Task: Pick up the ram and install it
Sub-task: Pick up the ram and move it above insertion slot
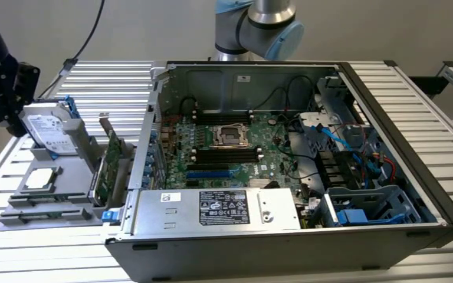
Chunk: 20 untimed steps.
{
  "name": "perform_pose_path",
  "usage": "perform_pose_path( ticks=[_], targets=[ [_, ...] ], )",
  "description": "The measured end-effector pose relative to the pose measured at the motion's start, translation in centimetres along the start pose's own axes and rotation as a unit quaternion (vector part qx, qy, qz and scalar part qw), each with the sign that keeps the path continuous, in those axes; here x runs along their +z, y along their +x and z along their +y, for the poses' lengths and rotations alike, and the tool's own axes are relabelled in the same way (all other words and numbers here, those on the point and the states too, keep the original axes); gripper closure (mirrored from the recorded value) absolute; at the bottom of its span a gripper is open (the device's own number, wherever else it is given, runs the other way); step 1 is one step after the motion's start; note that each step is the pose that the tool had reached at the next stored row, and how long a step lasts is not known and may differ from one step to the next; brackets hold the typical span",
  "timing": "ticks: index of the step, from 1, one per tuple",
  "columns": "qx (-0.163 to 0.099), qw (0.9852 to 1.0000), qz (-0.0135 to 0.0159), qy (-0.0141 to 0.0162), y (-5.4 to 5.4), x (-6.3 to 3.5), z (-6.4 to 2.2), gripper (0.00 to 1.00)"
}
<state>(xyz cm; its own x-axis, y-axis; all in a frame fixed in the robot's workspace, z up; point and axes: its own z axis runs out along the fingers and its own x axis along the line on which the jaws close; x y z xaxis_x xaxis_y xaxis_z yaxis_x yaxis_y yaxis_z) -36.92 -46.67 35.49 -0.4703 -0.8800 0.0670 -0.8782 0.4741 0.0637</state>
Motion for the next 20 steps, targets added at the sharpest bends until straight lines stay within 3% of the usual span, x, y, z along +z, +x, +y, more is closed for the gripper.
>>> perform_pose_path(
  ticks=[5, 10, 14, 20],
  targets=[
    [-0.046, 0.999, 0.003, 0.003, 0.0, 0.03, 0.0, 0.89],
    [-0.091, 0.9958, 0.0058, 0.0061, 0.0, 0.05, 0.0, 0.89],
    [-0.126, 0.9919, 0.0079, 0.0089, -0.01, 0.15, -0.01, 0.89],
    [-0.18, 0.9834, 0.0094, 0.0173, -0.04, 0.54, -0.03, 0.89]
  ],
)
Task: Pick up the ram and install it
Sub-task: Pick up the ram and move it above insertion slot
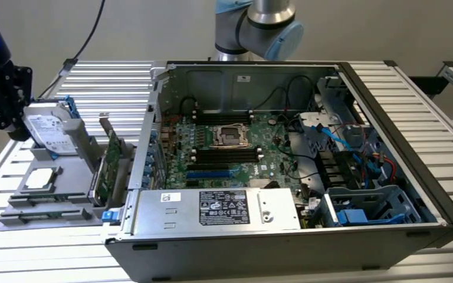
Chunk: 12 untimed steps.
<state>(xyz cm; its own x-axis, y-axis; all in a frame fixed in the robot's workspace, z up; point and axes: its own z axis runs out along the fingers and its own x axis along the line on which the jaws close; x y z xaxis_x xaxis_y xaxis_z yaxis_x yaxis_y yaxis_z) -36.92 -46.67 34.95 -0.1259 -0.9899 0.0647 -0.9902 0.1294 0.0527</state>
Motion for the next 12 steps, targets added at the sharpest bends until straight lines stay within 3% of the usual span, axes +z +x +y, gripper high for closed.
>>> perform_pose_path(
  ticks=[4, 8, 12],
  targets=[
    [-0.036, 0.9993, 0.0014, 0.0058, -0.02, 0.29, -0.01, 0.89],
    [-0.072, 0.9973, 0.003, 0.0113, -0.03, 0.53, -0.03, 0.89],
    [-0.084, 0.9964, 0.003, 0.0132, 0.16, 0.57, 0.07, 0.88]
  ],
)
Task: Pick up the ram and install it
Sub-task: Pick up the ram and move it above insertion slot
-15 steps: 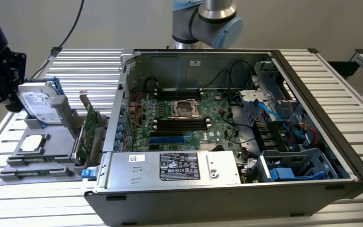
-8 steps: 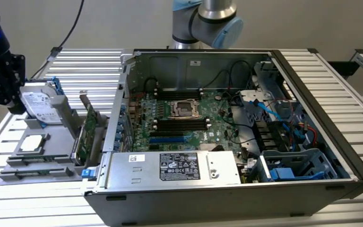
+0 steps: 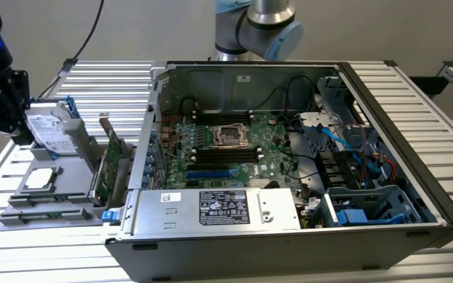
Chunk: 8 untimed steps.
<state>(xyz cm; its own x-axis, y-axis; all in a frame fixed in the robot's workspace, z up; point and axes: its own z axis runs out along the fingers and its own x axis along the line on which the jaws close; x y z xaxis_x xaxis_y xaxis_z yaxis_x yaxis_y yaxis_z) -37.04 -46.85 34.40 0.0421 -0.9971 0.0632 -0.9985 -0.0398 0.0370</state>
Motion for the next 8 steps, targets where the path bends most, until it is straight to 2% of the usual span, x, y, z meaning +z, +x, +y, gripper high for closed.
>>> perform_pose_path(
  ticks=[2, 4, 5, 8],
  targets=[
    [0.0, 1.0, 0.0, 0.0, 0.03, 0.0, 0.01, 0.77],
    [0.0, 1.0, -0.0001, 0.0, 0.09, 0.02, 0.03, 0.77],
    [-0.001, 1.0, 0.0, 0.0001, 0.17, 0.06, 0.03, 0.7],
    [-0.005, 1.0, 0.0001, -0.0001, 0.62, 0.43, 0.05, 0.7]
  ],
)
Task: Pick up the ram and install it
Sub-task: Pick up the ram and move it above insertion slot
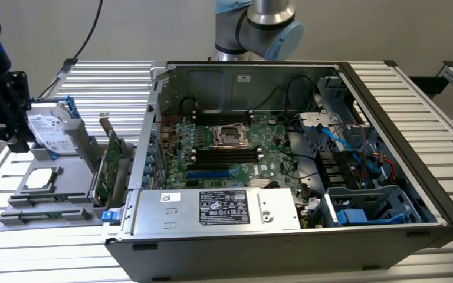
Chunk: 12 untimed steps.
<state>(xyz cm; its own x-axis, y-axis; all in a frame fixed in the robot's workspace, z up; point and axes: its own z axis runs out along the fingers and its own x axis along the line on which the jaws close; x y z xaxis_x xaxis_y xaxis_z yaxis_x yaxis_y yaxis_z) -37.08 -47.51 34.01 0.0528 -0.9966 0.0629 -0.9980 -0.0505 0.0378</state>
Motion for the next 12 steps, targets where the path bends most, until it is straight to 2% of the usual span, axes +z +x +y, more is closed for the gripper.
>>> perform_pose_path(
  ticks=[12],
  targets=[
    [-0.018, 0.9998, -0.0017, -0.0033, 1.4, 2.21, 0.24, 0.7]
  ],
)
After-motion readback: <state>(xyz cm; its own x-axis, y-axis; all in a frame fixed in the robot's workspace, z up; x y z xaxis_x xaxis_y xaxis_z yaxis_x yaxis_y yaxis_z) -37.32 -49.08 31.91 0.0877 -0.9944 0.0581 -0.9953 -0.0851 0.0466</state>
